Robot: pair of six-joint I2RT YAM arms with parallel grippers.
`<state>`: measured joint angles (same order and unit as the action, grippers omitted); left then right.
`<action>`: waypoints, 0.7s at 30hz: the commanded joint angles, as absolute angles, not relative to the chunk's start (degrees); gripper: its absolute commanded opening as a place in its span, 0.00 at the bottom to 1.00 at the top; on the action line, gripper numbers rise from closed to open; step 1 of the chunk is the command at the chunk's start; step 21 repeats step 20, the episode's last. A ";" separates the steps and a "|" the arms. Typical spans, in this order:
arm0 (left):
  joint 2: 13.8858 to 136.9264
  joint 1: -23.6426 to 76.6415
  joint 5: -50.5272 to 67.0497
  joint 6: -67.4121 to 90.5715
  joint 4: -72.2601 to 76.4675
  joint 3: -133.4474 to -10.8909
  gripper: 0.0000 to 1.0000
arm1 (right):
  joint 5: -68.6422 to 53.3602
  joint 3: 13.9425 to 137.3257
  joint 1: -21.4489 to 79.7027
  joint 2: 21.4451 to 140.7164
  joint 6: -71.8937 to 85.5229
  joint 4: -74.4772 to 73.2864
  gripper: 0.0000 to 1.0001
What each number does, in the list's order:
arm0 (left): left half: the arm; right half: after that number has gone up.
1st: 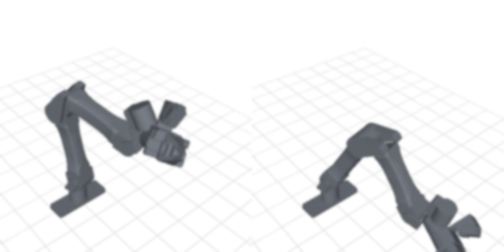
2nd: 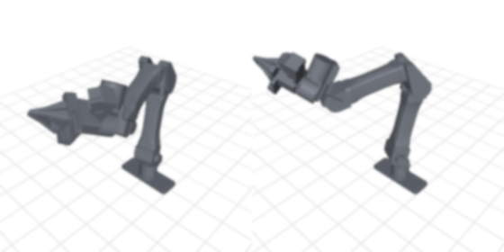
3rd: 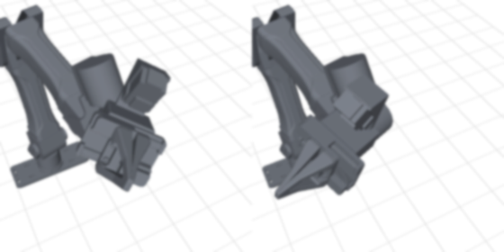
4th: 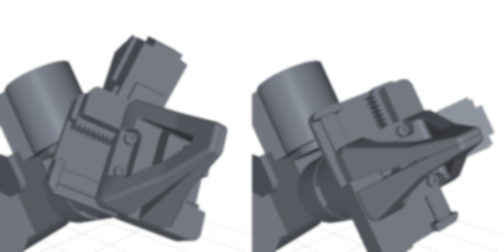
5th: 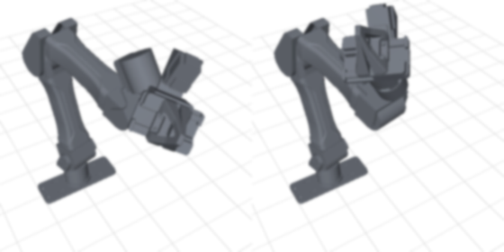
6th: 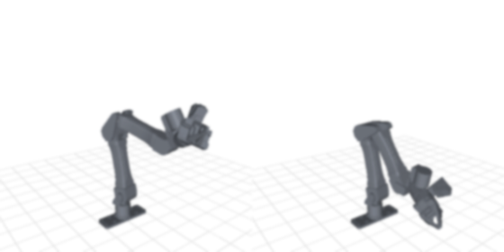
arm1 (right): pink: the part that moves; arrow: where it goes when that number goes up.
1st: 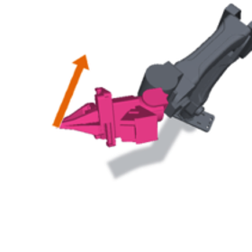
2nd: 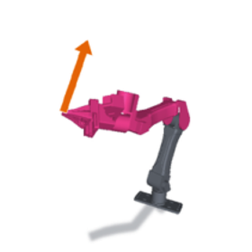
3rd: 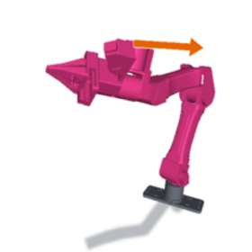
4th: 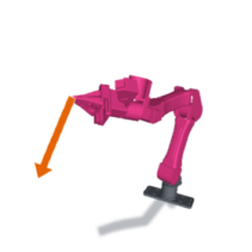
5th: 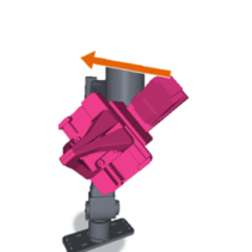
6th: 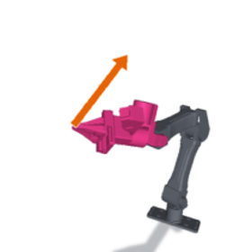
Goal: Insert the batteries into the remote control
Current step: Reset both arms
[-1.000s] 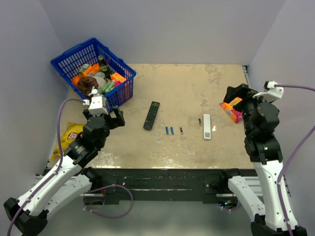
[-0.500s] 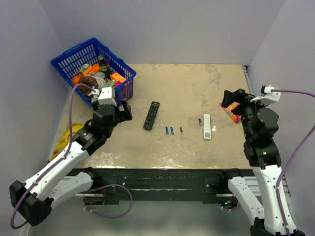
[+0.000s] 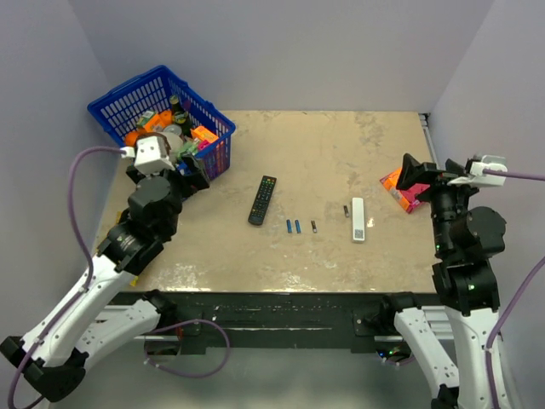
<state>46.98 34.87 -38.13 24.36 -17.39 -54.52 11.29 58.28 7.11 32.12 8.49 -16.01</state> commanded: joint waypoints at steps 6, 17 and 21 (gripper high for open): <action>41.66 34.54 -50.36 15.91 -10.81 -60.12 1.00 | 14.15 60.91 7.12 31.29 2.99 -10.02 0.98; 41.48 34.54 -50.36 15.64 -8.88 -59.94 1.00 | 14.94 61.43 7.21 31.55 2.37 -8.44 0.98; 41.92 34.54 -49.92 16.00 -8.88 -59.85 1.00 | 14.85 61.44 7.12 31.64 2.37 -8.44 0.98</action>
